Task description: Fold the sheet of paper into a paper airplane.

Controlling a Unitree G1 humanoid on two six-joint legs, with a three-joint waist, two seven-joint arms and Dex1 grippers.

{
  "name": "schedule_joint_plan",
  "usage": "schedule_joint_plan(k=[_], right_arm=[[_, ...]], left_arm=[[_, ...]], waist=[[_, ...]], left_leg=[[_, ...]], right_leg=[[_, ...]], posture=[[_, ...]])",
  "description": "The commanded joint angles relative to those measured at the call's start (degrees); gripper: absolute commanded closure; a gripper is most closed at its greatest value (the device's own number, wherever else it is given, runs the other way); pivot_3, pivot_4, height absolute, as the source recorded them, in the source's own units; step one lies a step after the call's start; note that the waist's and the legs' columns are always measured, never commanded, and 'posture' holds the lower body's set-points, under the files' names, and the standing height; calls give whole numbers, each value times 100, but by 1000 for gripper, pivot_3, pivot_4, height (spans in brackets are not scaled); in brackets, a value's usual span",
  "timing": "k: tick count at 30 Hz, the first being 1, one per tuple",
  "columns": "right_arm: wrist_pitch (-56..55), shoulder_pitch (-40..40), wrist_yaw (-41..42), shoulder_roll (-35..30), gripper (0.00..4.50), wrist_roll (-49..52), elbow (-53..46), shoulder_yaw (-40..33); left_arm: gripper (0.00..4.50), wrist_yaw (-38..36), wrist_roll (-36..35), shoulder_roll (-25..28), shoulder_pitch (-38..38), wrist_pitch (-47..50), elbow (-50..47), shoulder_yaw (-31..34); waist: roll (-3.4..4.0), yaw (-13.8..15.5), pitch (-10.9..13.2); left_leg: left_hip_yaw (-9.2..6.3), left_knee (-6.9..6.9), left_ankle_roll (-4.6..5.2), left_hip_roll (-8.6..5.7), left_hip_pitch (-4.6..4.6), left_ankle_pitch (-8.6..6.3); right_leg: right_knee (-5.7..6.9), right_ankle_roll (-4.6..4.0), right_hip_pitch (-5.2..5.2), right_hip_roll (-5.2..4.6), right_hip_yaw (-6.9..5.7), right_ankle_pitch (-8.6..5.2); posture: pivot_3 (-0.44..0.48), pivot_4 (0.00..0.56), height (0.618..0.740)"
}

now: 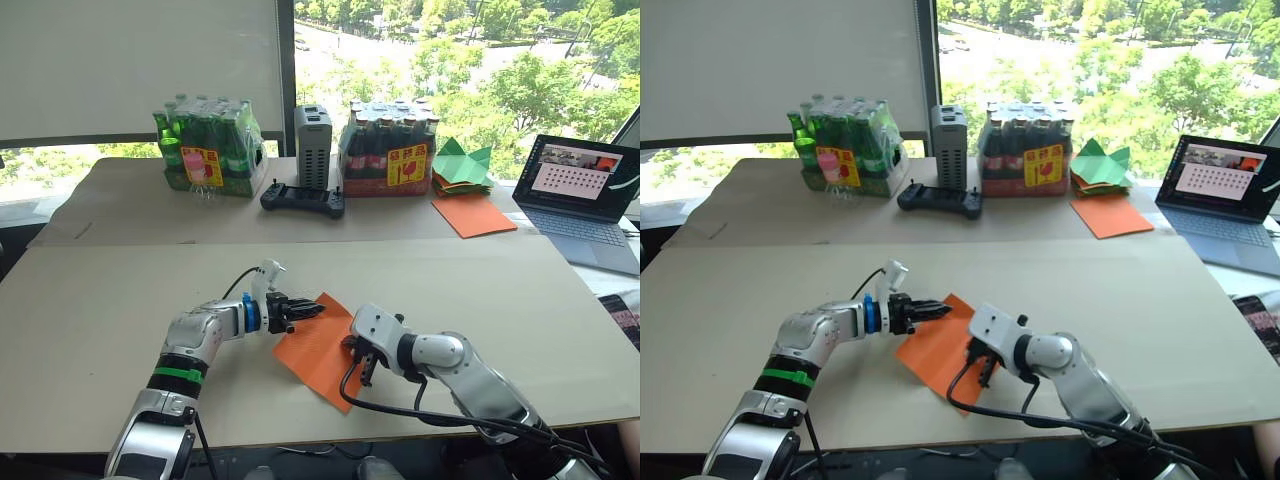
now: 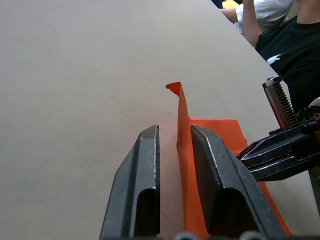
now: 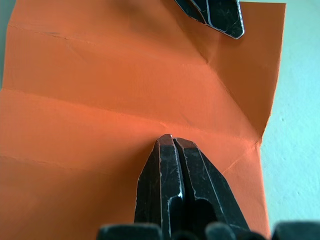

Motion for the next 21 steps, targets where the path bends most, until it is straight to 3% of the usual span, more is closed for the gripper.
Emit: schedule_joint_plan(k=[1, 13, 21], right_arm=[[96, 49, 11, -1, 4500, -13, -44, 52], [-58, -125, -84, 105, 4500, 23, 24, -126], [20, -722, -507, 1009, 4500, 658, 20, -1080]], left_arm=[[4453, 33, -75, -31, 88, 21, -273, 76], [4453, 567, -128, -129, 276, 172, -370, 383], [4453, 1282, -289, -269, 710, 276, -1052, 928]], waist=[[0, 1, 0], [-2, -5, 2], [-1, 19, 14]], left_leg=[[0, 0, 0, 0, 0, 0], [0, 0, 0, 0, 0, 0], [-4, 0, 0, 1, -9, 0]], right_leg=[[0, 0, 0, 0, 0, 0], [0, 0, -1, 0, 0, 0], [2, -2, -11, -1, 0, 2]], posture=[[0, 150, 740], [0, 150, 740], [0, 150, 740]])
